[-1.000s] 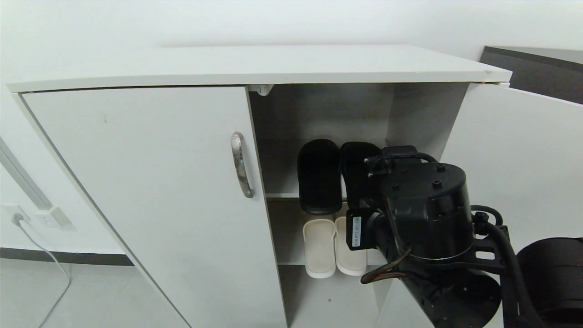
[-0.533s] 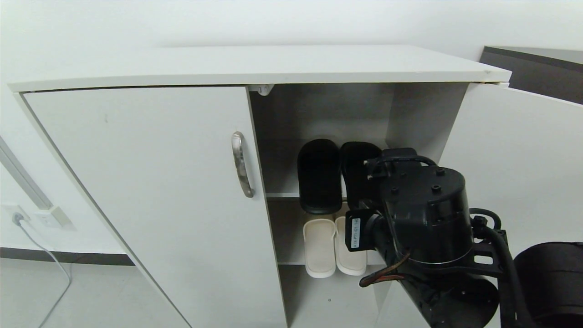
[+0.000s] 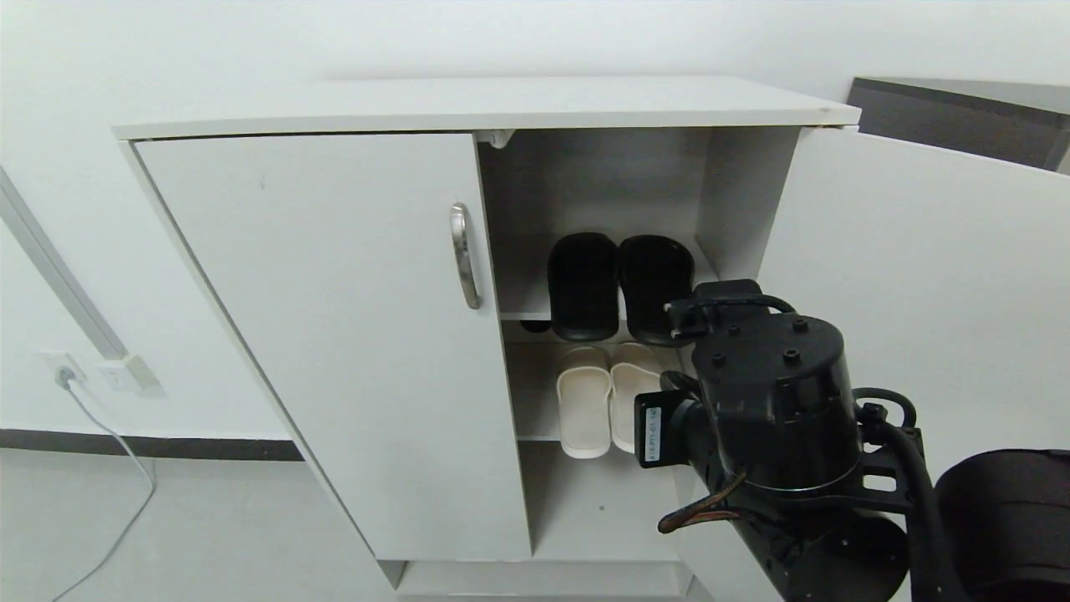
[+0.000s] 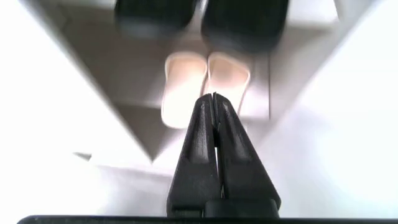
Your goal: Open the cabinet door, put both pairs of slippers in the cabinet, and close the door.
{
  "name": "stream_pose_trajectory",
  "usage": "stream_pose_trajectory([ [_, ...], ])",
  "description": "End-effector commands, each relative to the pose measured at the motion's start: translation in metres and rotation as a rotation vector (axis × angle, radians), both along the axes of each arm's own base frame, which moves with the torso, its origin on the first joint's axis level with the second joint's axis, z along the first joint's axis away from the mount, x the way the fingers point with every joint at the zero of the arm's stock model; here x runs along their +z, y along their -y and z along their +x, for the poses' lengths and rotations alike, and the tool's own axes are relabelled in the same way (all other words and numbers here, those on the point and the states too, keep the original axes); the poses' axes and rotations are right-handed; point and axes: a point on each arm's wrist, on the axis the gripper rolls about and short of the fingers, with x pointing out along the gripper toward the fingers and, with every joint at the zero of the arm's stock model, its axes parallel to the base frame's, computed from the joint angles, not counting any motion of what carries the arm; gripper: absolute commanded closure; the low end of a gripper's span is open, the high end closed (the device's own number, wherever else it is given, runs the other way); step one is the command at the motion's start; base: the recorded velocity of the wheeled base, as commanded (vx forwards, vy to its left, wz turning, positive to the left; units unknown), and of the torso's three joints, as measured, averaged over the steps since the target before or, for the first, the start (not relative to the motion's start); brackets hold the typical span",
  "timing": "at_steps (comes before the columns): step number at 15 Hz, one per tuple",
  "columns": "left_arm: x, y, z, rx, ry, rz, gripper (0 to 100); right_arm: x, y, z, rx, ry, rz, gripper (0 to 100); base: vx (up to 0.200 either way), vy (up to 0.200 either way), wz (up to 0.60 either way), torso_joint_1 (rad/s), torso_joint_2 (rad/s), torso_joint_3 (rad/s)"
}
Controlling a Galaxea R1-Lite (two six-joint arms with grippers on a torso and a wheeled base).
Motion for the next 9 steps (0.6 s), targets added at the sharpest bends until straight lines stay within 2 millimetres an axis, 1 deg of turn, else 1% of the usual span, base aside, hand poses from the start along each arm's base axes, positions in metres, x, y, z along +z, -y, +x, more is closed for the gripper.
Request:
stream_pose_trajectory([
  [1,0.0000,0.0000,0.0000,0.001,-0.001,0.000,100,-0.0028,-0.0010,0.0007,0.000,-0.005,-0.008,100,-0.200,0.000,0.00,0.002,0.00,0.002],
  [9,0.0000,0.0000,0.0000,0.001,-0.001,0.002,100,-0.0116,0.0015,0.0009,-0.001,-0.020,-0.046,100,-0.200,0.000,0.00,0.004,0.00,0.003],
])
